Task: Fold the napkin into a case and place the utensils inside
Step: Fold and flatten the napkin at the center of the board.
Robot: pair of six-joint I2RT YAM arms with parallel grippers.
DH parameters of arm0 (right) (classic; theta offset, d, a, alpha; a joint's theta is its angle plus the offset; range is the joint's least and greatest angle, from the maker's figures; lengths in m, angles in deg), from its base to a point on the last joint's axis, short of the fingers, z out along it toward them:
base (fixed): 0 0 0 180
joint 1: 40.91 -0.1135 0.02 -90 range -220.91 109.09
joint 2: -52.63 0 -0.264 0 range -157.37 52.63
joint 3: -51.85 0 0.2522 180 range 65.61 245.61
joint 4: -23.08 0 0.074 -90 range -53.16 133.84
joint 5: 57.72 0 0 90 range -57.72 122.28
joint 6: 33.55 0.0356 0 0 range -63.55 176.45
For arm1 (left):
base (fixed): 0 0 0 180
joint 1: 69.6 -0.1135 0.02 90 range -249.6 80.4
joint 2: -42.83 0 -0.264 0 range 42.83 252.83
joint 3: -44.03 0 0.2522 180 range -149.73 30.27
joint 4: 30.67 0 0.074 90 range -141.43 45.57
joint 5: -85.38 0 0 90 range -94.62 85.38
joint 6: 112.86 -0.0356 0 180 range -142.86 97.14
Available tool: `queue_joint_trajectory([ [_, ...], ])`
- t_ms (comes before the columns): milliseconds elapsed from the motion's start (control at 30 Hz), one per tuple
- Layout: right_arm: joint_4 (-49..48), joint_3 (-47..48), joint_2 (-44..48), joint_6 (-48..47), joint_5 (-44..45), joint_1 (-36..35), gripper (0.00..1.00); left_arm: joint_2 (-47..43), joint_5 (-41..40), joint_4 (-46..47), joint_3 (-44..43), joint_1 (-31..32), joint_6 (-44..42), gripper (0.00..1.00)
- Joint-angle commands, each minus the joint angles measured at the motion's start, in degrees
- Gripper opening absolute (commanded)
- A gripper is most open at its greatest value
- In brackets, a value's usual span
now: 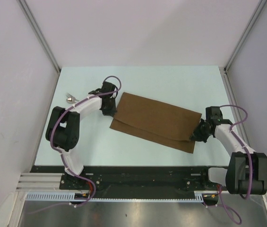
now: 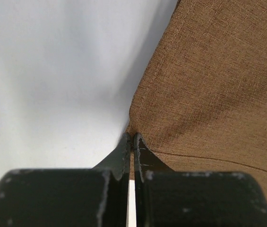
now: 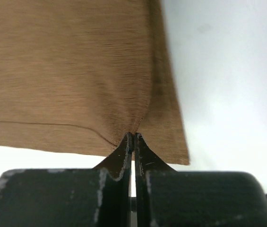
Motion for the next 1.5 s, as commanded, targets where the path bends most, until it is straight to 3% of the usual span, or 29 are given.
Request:
queue_joint_trajectory([
  [0,3.1,-2.5,-0.4,3.5,4.3,-0.6,0.00,-3.6,-0.8,1.0,0.7,0.0,-0.4,0.00],
  [267,7.4,-3.6,3.4,5.6,9.9,-0.5,0.00,-5.0,-1.1,0.3,2.2,0.0,-0.6,0.00],
  [933,11.1,-6.4,5.2,9.0,12.1,-1.5,0.00,-7.6,-0.6,0.3,7.1,0.5,-0.1,0.00],
  [1133,14.5,-6.3,8.5,10.5,12.2,-5.0,0.00,-7.8,-1.8,-0.1,7.8,0.5,-0.4,0.00],
  [1467,9.3,-9.6,3.6,12.0,13.3,-6.8,0.00,-5.8,-1.8,0.3,7.4,0.5,-0.2,0.00],
])
